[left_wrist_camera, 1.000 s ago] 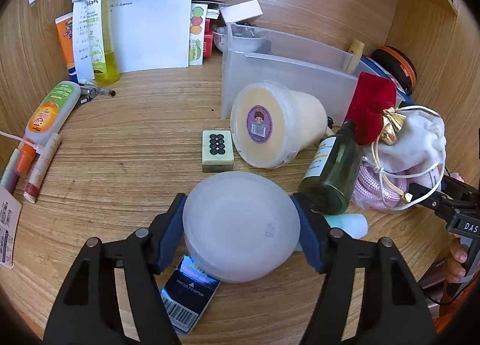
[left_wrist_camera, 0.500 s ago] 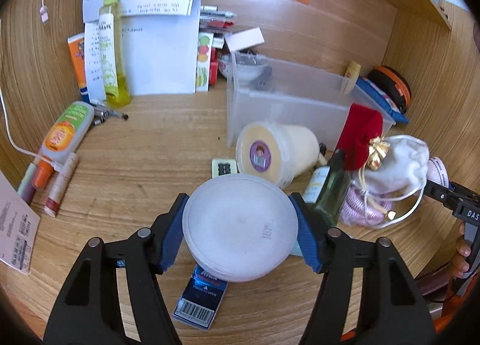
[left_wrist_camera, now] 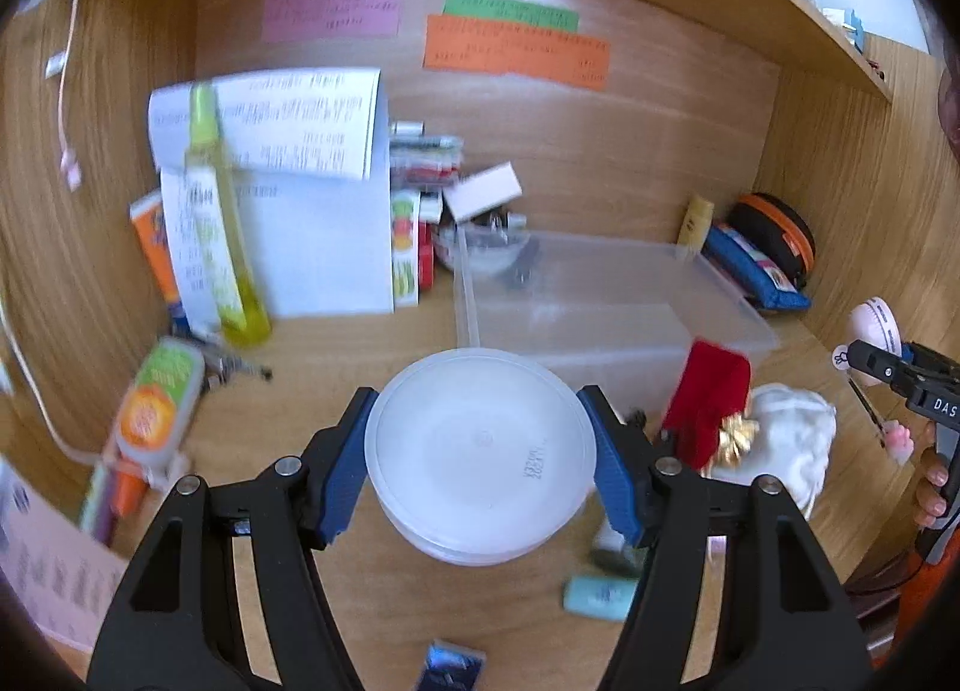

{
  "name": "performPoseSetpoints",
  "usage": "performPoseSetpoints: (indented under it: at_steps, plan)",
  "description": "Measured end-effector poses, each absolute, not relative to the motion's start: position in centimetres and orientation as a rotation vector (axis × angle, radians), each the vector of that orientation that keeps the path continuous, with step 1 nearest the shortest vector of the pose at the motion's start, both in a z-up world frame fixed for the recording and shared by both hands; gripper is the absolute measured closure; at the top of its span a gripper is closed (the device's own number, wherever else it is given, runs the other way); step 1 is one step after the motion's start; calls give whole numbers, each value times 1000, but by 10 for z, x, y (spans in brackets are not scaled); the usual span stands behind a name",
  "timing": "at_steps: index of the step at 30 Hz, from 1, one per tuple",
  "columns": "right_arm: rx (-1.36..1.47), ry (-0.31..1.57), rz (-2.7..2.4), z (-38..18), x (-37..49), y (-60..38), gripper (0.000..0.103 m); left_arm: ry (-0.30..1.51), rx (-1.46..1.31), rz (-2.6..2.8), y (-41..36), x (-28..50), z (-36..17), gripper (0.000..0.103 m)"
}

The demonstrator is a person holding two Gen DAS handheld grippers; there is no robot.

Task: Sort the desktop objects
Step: 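Carry the white container with left tool while right tool carries pink compact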

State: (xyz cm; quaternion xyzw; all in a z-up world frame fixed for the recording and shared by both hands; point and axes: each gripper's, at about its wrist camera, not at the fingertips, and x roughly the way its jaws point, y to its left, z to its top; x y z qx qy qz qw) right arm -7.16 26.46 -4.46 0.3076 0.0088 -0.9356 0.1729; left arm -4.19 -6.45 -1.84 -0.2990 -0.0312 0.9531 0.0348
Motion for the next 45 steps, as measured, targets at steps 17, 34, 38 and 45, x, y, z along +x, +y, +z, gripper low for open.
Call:
performPoseSetpoints:
  at_steps: [17,34,38,45]
  plan:
    - [751,155,-2564,-12,-145,201,40,-27,-864,2853,-52,-134,12,38]
    - [1039,281,-2370,-60,-224,161,40,83,-1078,2690,-18,-210,-22,39]
    - [1078,342,-2340,-70,-231,153,40,140,-1075,2665,-8,-218,-22,39]
    - [1136,433,-2299,-81,-240,144,40,218,-1068,2643,5,-224,-25,39]
